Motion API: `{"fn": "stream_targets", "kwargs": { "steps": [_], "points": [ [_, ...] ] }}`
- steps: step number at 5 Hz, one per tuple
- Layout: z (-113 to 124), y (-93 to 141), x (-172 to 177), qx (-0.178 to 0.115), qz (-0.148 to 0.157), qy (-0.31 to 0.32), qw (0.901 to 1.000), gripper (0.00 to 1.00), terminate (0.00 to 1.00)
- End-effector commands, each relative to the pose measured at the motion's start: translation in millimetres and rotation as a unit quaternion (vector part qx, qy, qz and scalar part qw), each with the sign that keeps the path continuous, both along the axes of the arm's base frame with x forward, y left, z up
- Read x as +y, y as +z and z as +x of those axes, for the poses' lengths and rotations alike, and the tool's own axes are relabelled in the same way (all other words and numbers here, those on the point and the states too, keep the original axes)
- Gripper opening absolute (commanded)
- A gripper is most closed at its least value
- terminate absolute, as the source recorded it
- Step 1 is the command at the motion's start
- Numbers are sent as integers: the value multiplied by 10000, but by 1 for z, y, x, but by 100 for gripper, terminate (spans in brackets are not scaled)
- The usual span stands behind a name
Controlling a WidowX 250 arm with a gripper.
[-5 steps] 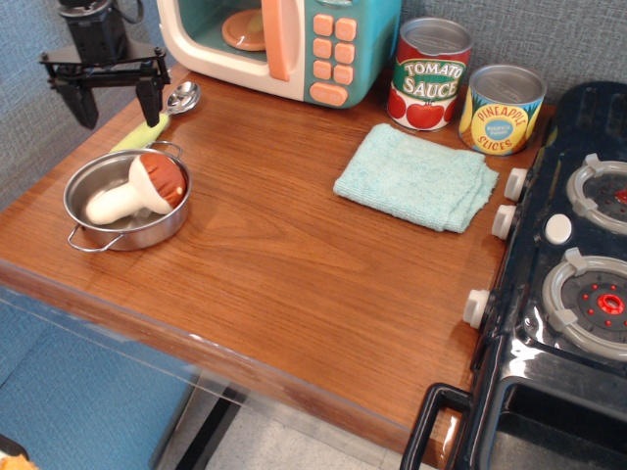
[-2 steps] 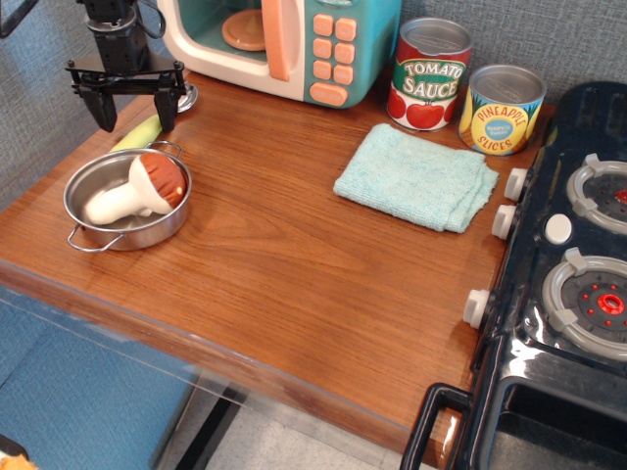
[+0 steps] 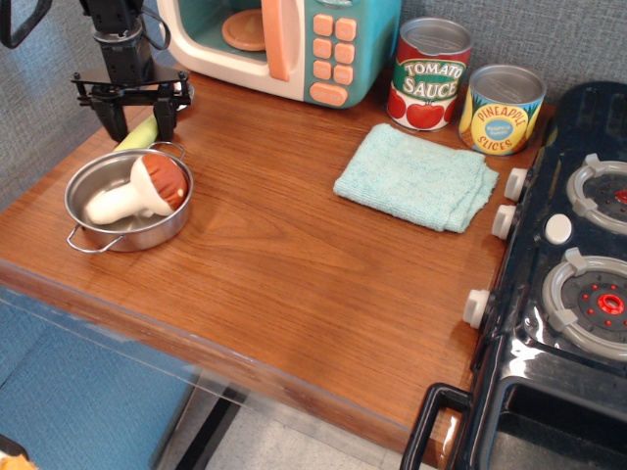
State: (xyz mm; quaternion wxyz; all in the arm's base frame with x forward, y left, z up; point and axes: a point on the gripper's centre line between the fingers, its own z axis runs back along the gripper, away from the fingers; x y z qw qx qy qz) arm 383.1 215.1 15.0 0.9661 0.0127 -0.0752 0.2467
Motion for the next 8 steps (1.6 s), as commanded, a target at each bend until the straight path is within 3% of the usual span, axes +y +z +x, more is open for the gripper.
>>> {"fn": "stream_targets", "kwargs": {
  "steps": [1,2,5,6,7,8],
  "points": [
    [-3,21,7,-164,-4,-26,9999,0,0],
    [-18,30,16,-250,43,-23,9997,0,0],
    [-92,85,19,-596,271,89,9978,0,0],
    [-106,105,-12,-739,-13,-70,9972,0,0],
    [-114,106,-58,-652,-326,-429,9964,0,0],
    [-114,96,-107,-479,-361,-918,9940,0,0]
  ]
}}
